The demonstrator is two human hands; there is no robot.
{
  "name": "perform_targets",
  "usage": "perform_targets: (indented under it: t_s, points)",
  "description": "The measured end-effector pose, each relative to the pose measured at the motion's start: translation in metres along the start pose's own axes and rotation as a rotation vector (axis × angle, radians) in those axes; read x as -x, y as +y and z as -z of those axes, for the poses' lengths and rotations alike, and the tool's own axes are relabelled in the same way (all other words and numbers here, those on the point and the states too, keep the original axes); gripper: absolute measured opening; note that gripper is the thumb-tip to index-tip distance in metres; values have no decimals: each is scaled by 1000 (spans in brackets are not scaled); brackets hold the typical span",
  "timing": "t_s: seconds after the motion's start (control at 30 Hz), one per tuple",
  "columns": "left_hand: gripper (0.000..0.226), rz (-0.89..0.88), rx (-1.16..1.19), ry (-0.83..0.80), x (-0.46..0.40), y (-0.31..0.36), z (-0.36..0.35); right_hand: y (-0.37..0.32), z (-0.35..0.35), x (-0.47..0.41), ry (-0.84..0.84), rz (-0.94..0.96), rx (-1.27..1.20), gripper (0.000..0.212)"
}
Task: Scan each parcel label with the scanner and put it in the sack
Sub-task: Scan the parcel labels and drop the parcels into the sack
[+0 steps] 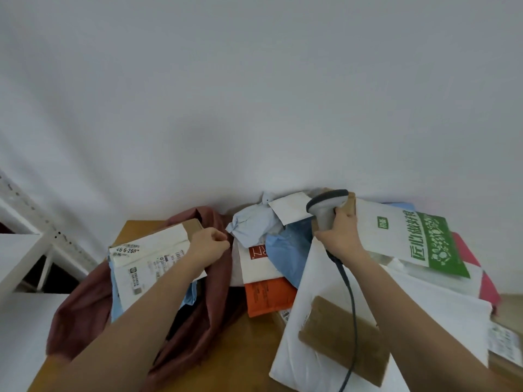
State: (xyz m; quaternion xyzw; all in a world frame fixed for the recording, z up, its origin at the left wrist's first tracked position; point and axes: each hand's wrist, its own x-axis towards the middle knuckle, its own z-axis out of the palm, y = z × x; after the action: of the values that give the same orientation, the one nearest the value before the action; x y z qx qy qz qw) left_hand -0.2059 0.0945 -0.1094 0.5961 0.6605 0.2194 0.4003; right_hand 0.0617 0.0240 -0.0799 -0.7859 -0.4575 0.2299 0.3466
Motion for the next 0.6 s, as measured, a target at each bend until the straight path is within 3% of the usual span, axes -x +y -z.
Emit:
perform_targets:
  t_s: [0.07, 0.2, 0.37, 0.5, 0.6]
  points:
    - [11, -1, -15, 10, 1, -3, -3, 10, -6, -9, 40, -33, 7, 81]
    - [10, 5, -53, 24, 4, -7, -8, 21, -14, -22, 20, -45, 0, 74]
    - [10, 40, -36, 43, 4, -5, -13, 11, -22, -21, -219, 119, 22, 55]
    - [9, 65, 6, 44, 0, 1, -7, -9, -41, -26, -463, 190, 48, 85]
    - [11, 82, 10, 66, -1, -1, -1, -19, -67, -33, -492, 215, 62, 81]
